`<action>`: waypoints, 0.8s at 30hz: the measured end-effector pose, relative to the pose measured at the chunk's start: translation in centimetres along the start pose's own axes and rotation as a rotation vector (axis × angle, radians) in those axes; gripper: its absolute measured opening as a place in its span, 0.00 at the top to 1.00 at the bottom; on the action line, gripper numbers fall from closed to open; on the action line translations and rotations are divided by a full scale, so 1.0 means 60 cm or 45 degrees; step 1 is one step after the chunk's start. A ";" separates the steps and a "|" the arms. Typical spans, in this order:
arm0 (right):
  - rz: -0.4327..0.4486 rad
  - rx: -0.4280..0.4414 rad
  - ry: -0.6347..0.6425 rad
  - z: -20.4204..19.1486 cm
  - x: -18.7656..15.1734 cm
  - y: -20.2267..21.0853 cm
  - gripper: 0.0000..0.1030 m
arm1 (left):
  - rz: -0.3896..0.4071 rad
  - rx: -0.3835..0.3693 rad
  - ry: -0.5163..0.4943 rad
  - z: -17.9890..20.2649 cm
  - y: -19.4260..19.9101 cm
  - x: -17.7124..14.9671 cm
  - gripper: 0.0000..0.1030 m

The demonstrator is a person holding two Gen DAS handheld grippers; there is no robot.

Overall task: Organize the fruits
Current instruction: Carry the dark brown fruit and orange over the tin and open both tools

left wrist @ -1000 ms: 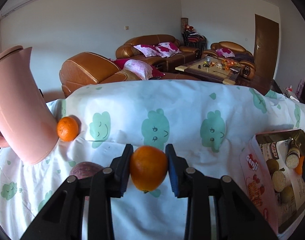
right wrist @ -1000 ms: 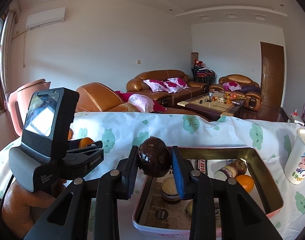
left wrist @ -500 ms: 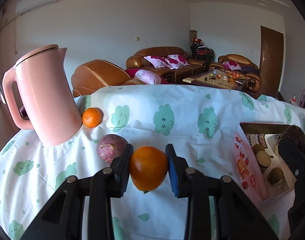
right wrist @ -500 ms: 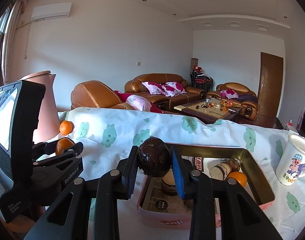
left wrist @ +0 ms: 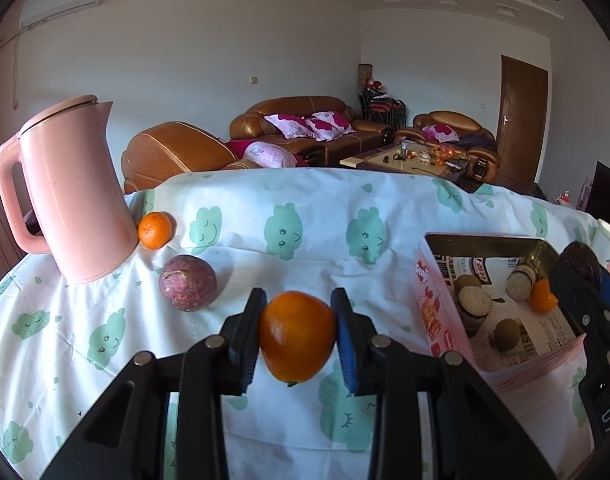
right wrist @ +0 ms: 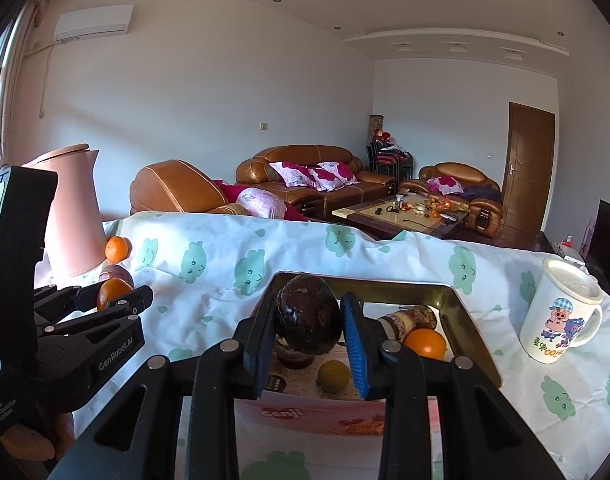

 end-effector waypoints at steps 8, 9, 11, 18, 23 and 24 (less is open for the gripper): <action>0.011 -0.062 -0.049 0.061 0.006 0.003 0.67 | 0.040 -0.059 -0.024 0.049 0.014 0.014 0.66; 0.012 -0.073 -0.054 0.068 0.007 0.003 0.67 | 0.045 -0.067 -0.031 0.056 0.014 0.016 0.66; 0.019 -0.095 -0.064 0.084 0.010 0.003 0.67 | 0.058 -0.085 -0.045 0.072 0.017 0.021 0.66; 0.035 -0.170 -0.104 0.141 0.015 0.002 0.67 | 0.089 -0.158 -0.092 0.132 0.022 0.035 0.66; 0.020 -0.211 -0.115 0.168 0.014 -0.013 0.67 | 0.074 -0.199 -0.101 0.169 0.008 0.043 0.66; 0.014 -0.219 -0.114 0.171 0.013 -0.018 0.67 | 0.064 -0.208 -0.102 0.176 0.004 0.042 0.66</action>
Point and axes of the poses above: each gripper's, at about its wrist camera, not at the fingertips, and y roughly against the way its jaws point, z to its right, x to its top, the point moved 7 cm from there along -y, roughly the way its jaws point, and after that the axes turned 2 degrees about -x, right-handed, at the moved point
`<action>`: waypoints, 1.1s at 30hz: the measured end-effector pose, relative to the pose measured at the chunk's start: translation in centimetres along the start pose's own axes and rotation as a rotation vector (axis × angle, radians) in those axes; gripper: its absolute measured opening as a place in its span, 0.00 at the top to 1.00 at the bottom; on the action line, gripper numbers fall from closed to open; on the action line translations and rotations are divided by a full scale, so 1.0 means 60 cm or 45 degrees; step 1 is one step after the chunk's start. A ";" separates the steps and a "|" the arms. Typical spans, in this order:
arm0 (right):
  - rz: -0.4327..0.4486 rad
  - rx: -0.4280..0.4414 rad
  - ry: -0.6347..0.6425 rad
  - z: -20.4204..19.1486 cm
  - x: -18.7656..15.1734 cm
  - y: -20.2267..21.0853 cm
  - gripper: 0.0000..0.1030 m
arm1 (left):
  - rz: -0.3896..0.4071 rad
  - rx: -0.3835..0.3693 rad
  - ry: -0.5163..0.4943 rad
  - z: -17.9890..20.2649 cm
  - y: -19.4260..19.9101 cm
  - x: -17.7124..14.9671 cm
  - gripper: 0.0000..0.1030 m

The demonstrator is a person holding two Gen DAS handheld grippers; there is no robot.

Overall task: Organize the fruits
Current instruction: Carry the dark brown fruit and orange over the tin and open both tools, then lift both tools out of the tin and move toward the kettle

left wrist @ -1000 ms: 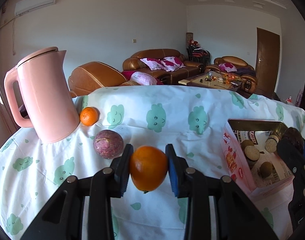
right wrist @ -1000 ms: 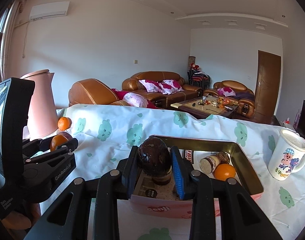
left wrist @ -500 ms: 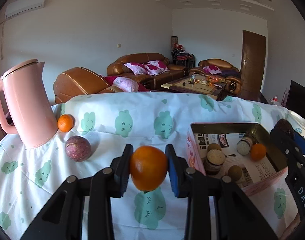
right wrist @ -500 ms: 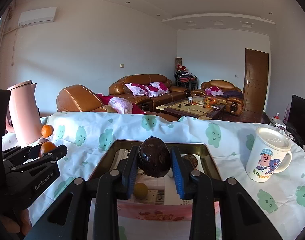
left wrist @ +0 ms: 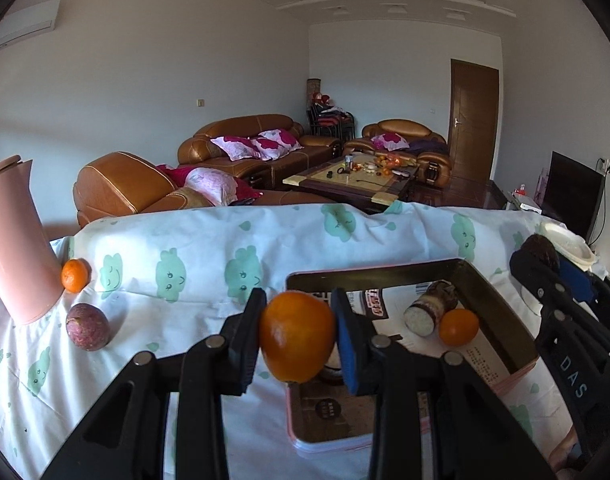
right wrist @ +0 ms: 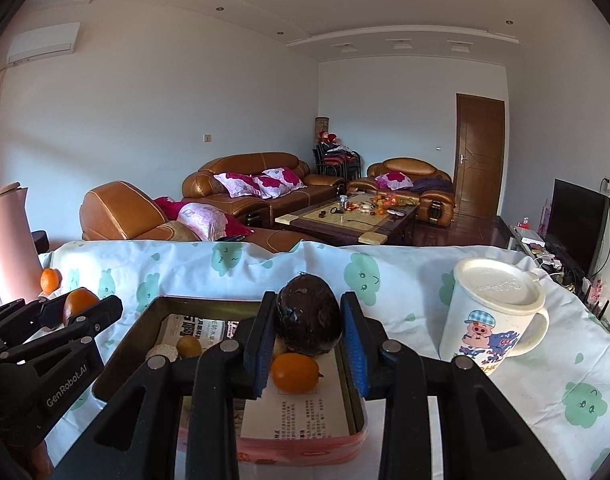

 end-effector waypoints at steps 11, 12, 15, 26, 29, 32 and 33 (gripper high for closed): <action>-0.161 0.080 0.068 -0.020 -0.018 -0.071 0.67 | -0.098 -0.007 -0.013 0.027 -0.052 -0.019 0.66; -0.177 0.102 0.072 -0.026 -0.020 -0.075 0.67 | -0.116 -0.007 -0.011 0.027 -0.056 -0.021 0.66; -0.227 0.160 0.081 -0.034 -0.027 -0.086 0.67 | -0.147 -0.015 0.005 0.026 -0.063 -0.024 0.66; -0.389 0.385 0.037 -0.055 -0.053 -0.113 0.61 | -0.160 0.000 0.020 0.022 -0.063 -0.027 0.65; -0.377 0.420 -0.022 -0.046 -0.051 -0.110 0.55 | -0.115 0.010 0.013 0.022 -0.051 -0.023 0.59; -0.360 0.456 -0.072 -0.040 -0.049 -0.105 0.55 | -0.084 0.062 0.026 0.012 -0.040 -0.021 0.37; -0.355 0.467 -0.087 -0.038 -0.048 -0.104 0.55 | -0.075 0.079 0.039 0.006 -0.037 -0.020 0.33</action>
Point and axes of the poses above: each gripper's, at about its wrist camera, not at the fingertips, and y roughly against the way its jaws point, z to its right, x to its top, the point moved 7 cm from there along -y, roughly the way its jaws point, and after that the axes turned 2 degrees about -x, right-handed, at the moved point
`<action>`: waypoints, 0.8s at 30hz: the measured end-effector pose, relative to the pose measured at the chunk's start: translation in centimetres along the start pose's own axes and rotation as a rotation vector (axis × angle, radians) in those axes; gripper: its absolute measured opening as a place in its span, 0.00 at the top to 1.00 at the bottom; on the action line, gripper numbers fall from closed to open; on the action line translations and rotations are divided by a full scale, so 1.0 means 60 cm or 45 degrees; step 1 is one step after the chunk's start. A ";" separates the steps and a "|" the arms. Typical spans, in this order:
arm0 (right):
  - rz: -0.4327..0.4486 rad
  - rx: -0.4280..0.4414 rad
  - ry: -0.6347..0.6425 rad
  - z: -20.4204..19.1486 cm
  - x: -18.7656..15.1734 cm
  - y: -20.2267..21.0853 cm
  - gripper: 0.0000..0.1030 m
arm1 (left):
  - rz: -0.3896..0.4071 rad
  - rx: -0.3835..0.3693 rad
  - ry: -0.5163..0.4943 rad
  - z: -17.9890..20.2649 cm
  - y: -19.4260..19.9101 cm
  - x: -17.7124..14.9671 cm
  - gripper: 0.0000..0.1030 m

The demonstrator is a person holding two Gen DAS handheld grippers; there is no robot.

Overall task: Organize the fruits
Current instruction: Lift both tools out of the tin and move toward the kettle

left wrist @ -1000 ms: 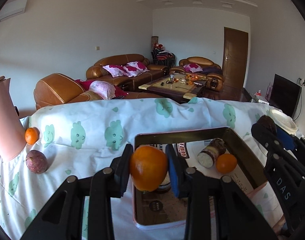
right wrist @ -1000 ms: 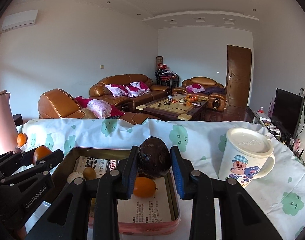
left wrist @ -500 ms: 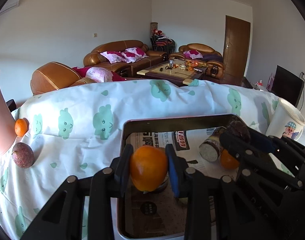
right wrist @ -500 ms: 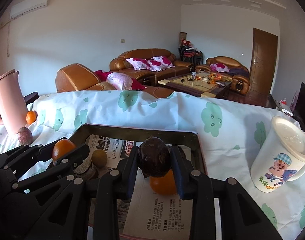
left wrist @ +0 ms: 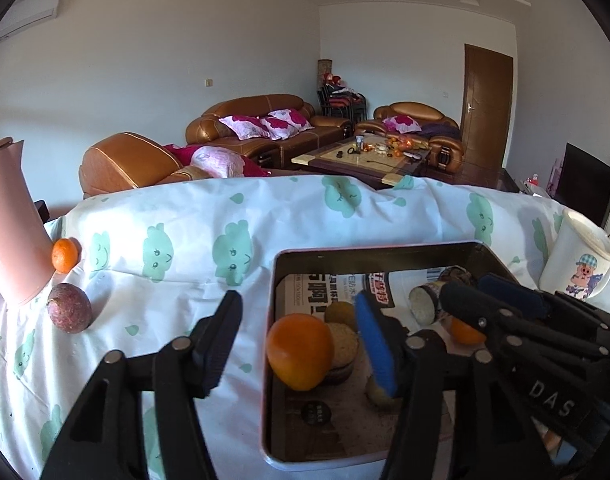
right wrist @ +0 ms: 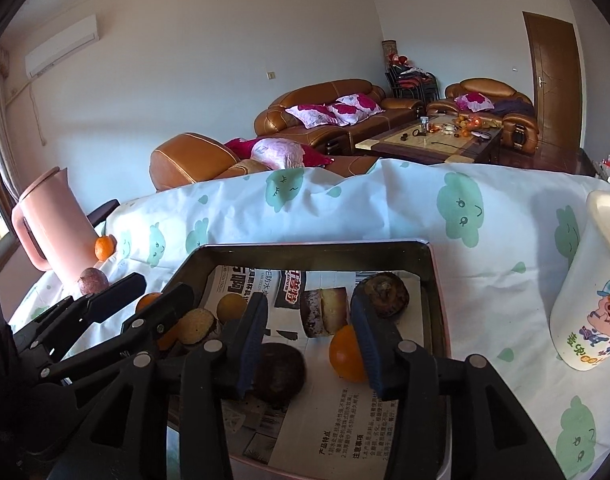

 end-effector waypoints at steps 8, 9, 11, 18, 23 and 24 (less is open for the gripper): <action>0.153 0.008 -0.153 0.026 0.011 0.037 0.28 | 0.120 0.022 0.053 -0.038 0.031 0.014 0.00; 0.190 -0.009 -0.170 0.030 0.014 0.044 0.24 | 0.127 0.027 0.034 -0.037 0.033 0.014 0.00; 0.279 -0.041 -0.190 0.036 0.022 0.064 0.24 | 0.144 0.053 -0.015 -0.034 0.037 0.013 0.00; 0.545 -0.173 -0.204 0.042 0.035 0.123 0.18 | 0.224 0.111 -0.046 -0.041 0.053 0.011 0.00; 0.626 -0.258 -0.182 0.037 0.034 0.146 0.12 | 0.255 0.134 -0.037 -0.052 0.063 0.009 0.00; 0.632 -0.277 -0.182 0.035 0.034 0.147 0.12 | 0.256 0.133 -0.034 -0.053 0.064 0.009 0.00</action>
Point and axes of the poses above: each gripper's, at about its wrist camera, not at the fingertips, and y roughly against the way its jaws point, z to its right, x to its top, the point moved 7 cm from there along -y, roughly the way its jaws point, and after that the axes turned 2 degrees about -x, right-handed, at the moved point
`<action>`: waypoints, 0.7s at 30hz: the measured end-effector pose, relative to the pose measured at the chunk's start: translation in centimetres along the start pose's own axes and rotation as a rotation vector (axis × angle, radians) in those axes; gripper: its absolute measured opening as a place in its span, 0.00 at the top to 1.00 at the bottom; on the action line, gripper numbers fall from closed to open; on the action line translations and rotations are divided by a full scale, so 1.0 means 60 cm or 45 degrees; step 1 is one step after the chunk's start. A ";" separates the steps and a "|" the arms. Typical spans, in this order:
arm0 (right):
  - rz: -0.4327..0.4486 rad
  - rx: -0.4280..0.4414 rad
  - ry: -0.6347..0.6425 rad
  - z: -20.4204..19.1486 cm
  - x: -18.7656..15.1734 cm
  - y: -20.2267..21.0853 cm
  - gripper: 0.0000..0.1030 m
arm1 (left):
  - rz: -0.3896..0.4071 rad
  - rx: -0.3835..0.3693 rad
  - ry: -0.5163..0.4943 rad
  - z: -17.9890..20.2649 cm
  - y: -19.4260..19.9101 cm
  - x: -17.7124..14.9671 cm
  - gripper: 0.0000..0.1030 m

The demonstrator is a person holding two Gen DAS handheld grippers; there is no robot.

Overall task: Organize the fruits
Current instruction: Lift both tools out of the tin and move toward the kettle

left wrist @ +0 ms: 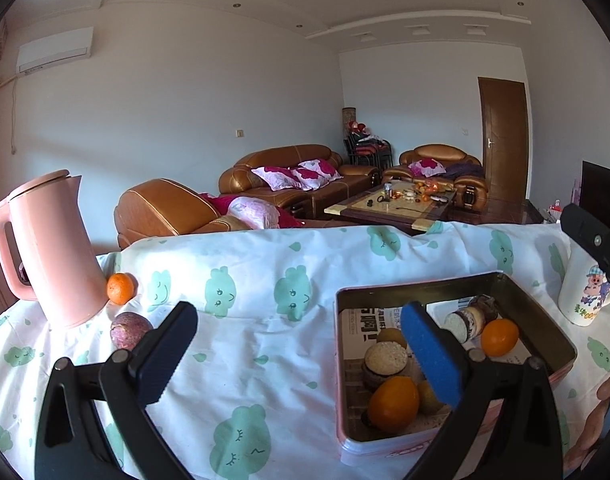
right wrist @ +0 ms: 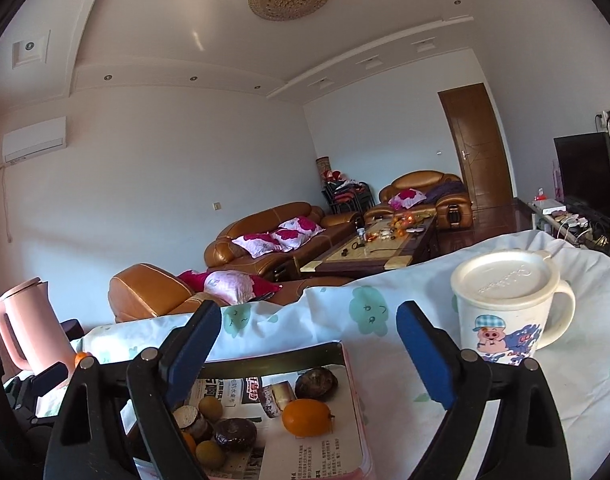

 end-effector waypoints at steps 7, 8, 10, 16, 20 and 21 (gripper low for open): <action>-0.017 -0.061 -0.047 0.017 -0.007 0.008 0.11 | 0.010 -0.004 -0.011 -0.004 0.008 -0.003 0.00; -0.024 -0.063 -0.057 0.026 -0.009 0.012 0.11 | 0.009 -0.005 -0.014 -0.004 0.010 -0.004 0.00; -0.037 -0.068 -0.076 0.029 -0.012 0.014 0.11 | 0.005 -0.012 -0.014 -0.007 0.012 -0.005 0.00; -0.094 -0.112 -0.113 0.027 -0.026 0.025 0.11 | -0.021 -0.037 0.046 -0.034 0.017 -0.012 0.00; -0.102 -0.102 -0.096 0.000 -0.033 0.034 0.11 | -0.044 -0.023 0.042 -0.060 0.014 -0.017 0.00; -0.102 -0.096 -0.086 -0.009 -0.035 0.034 0.11 | -0.050 -0.010 0.031 -0.067 0.013 -0.018 0.00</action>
Point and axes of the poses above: each gripper's, at about its wrist camera, not at the fingertips, and y roughly against the way its jaws point, z to its right, x to its top, the point moved 7 cm from there along -y, roughly the way its jaws point, and after that the axes turned 2 degrees about -x, right-handed, at the moved point
